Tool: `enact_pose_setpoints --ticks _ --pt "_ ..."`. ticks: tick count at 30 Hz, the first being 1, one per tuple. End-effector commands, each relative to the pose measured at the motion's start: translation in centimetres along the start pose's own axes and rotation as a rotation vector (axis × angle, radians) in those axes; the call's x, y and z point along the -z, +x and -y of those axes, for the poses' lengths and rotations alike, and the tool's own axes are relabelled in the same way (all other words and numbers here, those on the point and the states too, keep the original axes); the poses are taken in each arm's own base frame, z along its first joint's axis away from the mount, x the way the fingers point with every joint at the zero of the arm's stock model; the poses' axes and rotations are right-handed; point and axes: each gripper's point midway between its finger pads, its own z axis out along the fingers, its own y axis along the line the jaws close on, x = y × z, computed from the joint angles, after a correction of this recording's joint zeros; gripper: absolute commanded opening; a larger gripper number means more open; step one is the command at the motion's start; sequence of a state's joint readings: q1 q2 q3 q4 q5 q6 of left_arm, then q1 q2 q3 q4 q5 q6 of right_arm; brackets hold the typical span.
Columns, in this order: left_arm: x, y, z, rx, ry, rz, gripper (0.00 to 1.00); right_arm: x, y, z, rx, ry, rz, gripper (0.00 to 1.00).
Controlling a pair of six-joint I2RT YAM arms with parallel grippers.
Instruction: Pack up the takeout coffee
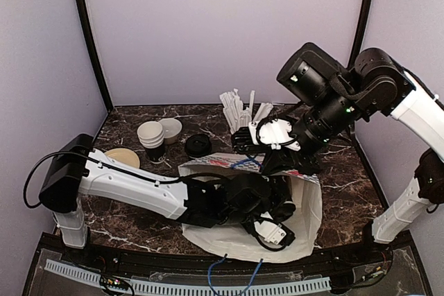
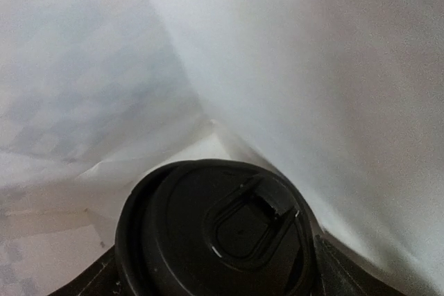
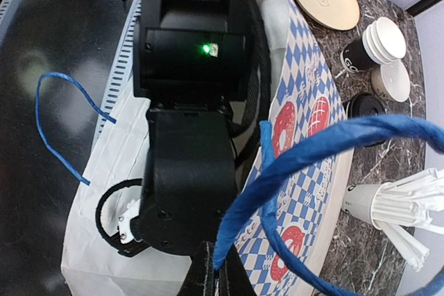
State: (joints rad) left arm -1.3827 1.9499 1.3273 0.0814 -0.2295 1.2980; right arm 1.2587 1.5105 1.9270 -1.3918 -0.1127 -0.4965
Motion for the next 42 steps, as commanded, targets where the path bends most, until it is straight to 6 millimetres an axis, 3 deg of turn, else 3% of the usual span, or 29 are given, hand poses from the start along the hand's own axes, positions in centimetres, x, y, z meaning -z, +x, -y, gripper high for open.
enact_pose_setpoints --ticks 1,7,14,22,29,36,42 --pt "5.5 -1.7 -5.2 0.145 -0.084 0.139 0.80 1.4 0.4 1.5 -0.038 0.050 0.047 0.00" --pt "9.2 -4.3 -6.2 0.293 -0.021 0.319 0.78 1.6 1.9 2.5 -0.097 0.067 0.031 0.00" --pt "12.6 -6.1 -7.3 0.431 0.012 0.467 0.77 0.8 4.2 2.9 -0.139 0.049 -0.015 0.00" --pt "18.2 -6.4 -11.6 0.605 -0.031 0.667 0.77 1.4 6.0 5.1 -0.263 -0.007 0.008 0.00" --pt "21.7 -5.6 -14.0 0.684 -0.099 0.745 0.77 1.3 8.7 8.9 -0.344 0.018 0.000 0.00" --pt "27.0 -3.2 -18.2 0.736 -0.288 0.775 0.78 1.9 11.2 14.0 -0.436 0.059 0.032 0.19" --pt "30.6 0.9 -20.1 0.877 -0.402 0.670 0.79 3.8 11.1 16.6 -0.454 0.120 0.081 0.51"
